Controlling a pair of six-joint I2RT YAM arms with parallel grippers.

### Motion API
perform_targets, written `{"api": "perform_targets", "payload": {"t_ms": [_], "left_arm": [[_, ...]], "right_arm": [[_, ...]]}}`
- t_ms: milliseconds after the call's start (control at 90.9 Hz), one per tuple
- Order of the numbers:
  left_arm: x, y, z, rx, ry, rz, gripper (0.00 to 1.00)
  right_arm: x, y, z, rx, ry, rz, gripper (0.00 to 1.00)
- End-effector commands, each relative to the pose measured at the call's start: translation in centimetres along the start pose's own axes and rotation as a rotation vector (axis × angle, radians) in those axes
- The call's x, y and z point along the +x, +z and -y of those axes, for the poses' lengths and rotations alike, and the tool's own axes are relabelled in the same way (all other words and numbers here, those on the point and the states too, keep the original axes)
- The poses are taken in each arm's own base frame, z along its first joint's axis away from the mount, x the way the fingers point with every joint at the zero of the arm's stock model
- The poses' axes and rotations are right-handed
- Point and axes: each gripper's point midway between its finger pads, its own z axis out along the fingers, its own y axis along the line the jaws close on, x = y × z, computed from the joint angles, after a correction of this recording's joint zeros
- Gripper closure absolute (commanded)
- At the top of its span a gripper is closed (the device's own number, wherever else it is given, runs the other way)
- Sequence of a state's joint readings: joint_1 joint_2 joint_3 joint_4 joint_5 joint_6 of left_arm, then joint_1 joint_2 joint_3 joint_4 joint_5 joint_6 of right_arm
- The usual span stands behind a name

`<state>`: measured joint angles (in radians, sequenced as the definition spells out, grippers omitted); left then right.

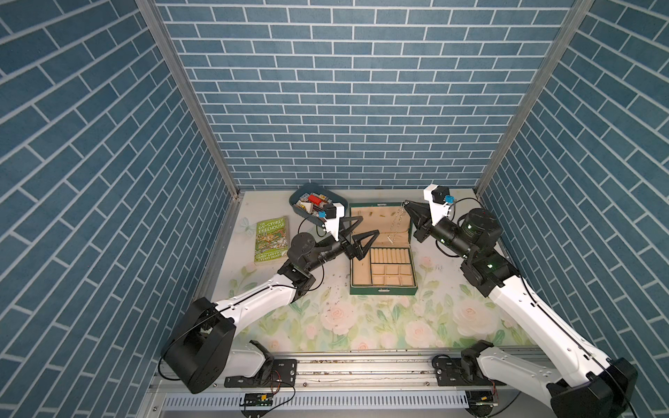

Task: Put jewelry chain into jewelry box
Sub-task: Hang the necklace on the jewelry box clasp.

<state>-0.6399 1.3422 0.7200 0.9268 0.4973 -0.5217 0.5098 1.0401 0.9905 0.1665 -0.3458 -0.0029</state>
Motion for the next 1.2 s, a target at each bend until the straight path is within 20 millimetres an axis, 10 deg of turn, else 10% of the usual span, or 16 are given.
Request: {"api": "perform_targets", "payload": {"t_ms": [0, 385, 1188], "left_arm": [[1.2, -0.3, 1.0, 0.064, -0.023, -0.06, 0.0], [4.8, 0.6, 2.1, 0.267, -0.313, -0.141, 0.0], [6.0, 1.5, 4.2, 0.536, -0.515, -0.193, 0.0]], "right_arm": [[-1.0, -1.1, -1.8, -0.08, -0.031, 0.009, 1.0], [-3.2, -3.0, -4.4, -0.202, -0.06, 0.079, 1.0], [-5.9, -3.6, -6.8, -0.323, -0.073, 0.144, 1.0]]}}
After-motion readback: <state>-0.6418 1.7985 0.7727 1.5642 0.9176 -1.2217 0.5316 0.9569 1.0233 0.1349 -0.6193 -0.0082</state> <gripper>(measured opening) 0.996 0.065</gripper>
